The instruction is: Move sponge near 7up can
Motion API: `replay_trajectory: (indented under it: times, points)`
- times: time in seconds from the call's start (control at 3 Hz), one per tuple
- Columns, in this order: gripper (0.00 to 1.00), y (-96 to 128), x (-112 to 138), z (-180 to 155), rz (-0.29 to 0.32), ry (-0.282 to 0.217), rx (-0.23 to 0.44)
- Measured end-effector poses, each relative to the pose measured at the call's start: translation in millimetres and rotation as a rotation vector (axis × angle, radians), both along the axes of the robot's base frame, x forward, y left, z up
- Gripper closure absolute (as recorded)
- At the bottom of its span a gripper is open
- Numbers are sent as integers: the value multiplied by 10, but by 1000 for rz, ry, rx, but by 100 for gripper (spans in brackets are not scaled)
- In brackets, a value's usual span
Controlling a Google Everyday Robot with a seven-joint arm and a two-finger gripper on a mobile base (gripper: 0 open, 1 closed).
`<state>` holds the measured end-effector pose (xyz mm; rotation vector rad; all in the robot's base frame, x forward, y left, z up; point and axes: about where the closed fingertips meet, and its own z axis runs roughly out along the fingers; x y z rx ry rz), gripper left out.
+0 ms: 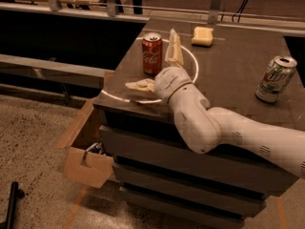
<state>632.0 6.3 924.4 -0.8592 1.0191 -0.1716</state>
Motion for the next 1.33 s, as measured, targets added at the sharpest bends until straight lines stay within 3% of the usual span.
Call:
replay_trajectory:
  times: [0.33, 1.0, 1.33]
  points:
    - [0, 114, -87, 159, 1, -123, -64]
    - [0, 145, -108, 173, -7, -126, -85]
    - [0, 324, -301, 348, -5, -195, -145]
